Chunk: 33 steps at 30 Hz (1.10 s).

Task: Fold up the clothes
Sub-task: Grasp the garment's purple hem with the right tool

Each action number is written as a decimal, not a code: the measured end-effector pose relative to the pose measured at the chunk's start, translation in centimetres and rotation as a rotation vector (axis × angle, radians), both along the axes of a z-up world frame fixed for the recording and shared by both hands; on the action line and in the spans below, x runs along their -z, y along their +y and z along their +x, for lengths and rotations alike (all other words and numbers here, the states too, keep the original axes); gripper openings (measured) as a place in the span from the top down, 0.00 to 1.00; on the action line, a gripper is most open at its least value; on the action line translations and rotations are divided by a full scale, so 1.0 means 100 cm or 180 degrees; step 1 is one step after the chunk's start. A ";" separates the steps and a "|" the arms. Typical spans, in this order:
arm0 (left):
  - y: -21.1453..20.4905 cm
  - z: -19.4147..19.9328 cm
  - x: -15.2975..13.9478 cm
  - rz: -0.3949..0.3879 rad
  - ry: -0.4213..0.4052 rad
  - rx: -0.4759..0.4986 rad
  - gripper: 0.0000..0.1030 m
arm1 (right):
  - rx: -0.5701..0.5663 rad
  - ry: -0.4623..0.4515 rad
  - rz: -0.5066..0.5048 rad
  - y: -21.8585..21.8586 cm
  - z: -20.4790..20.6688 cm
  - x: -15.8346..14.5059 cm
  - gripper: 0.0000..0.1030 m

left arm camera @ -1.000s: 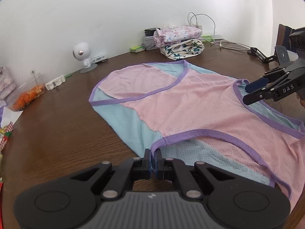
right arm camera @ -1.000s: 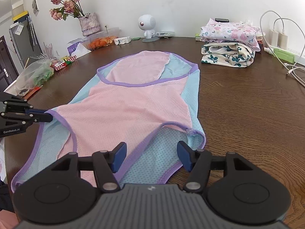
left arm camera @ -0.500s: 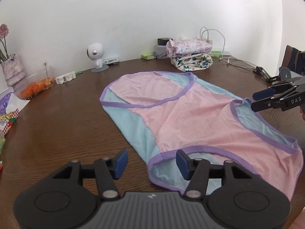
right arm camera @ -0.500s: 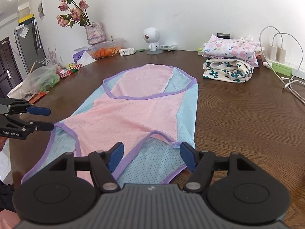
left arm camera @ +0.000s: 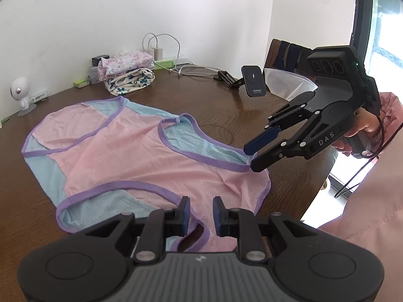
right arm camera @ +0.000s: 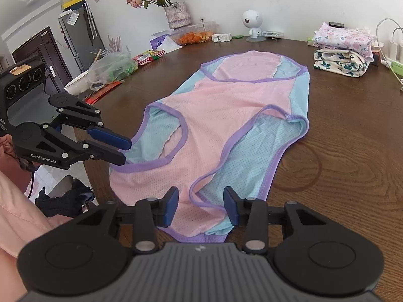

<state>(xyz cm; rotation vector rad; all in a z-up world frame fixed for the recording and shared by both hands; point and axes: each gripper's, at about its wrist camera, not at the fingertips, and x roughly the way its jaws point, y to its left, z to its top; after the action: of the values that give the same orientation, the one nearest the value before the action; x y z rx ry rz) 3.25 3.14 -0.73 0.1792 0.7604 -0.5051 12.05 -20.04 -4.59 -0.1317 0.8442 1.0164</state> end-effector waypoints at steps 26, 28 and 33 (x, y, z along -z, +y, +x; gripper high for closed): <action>0.090 -0.037 -0.037 -0.0250 -0.0620 -0.1491 0.04 | -0.0373 -0.0528 0.0177 0.111 -0.081 -0.021 0.32; 0.099 -0.041 -0.034 -0.0277 -0.0626 -0.1525 0.03 | -0.0389 -0.0574 0.0050 0.126 -0.088 -0.013 0.32; 0.116 -0.050 -0.021 -0.0387 -0.0593 -0.1534 0.02 | -0.0464 -0.0589 -0.0204 0.154 -0.096 -0.001 0.38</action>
<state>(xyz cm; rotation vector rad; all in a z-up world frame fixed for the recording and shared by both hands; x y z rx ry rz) -1.76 14.73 1.34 -0.0712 0.5626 -0.0734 2.49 -4.67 -4.48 -0.3409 0.7057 1.0954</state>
